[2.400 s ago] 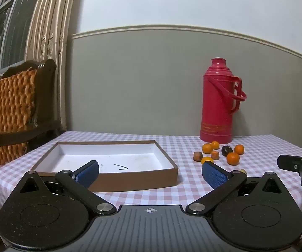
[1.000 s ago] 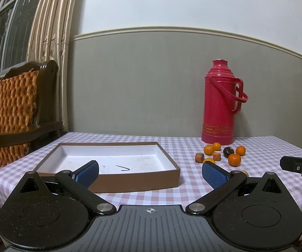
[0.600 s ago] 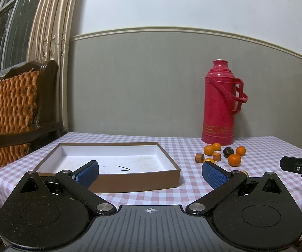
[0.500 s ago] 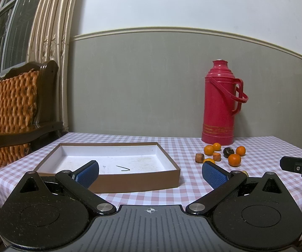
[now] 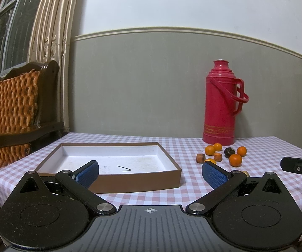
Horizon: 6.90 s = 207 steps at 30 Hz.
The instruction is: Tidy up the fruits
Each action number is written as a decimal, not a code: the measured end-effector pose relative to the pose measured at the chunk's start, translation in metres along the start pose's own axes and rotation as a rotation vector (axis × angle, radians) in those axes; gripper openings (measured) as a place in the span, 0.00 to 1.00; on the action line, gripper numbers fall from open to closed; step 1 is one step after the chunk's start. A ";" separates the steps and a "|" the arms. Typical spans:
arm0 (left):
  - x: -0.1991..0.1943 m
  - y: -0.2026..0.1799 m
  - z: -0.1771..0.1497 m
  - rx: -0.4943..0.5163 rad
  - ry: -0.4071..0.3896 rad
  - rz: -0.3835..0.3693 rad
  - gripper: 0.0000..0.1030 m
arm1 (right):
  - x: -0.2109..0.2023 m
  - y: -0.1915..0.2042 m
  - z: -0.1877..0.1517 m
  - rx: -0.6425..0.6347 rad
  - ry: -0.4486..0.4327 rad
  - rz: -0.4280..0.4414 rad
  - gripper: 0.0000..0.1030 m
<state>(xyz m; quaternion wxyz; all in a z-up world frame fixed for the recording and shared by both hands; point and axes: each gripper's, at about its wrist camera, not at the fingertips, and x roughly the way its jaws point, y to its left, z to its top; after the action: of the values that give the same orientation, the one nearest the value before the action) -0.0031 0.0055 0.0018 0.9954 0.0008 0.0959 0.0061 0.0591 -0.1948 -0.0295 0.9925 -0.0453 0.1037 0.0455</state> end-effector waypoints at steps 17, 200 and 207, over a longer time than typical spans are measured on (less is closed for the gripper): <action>-0.003 0.003 0.000 0.006 -0.007 0.006 1.00 | 0.001 0.000 0.000 0.000 0.000 0.000 0.94; 0.152 0.154 0.011 -0.089 0.089 0.308 0.23 | 0.206 0.147 0.067 -0.110 0.055 0.367 0.15; 0.176 0.158 0.012 -0.082 0.114 0.297 0.23 | 0.240 0.140 0.072 -0.092 0.102 0.349 0.15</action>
<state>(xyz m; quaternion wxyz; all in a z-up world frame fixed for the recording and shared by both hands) 0.1701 0.1652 -0.0200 0.9757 -0.0258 0.1506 0.1571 0.2935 -0.0294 -0.0206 0.9600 -0.0740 0.1580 0.2191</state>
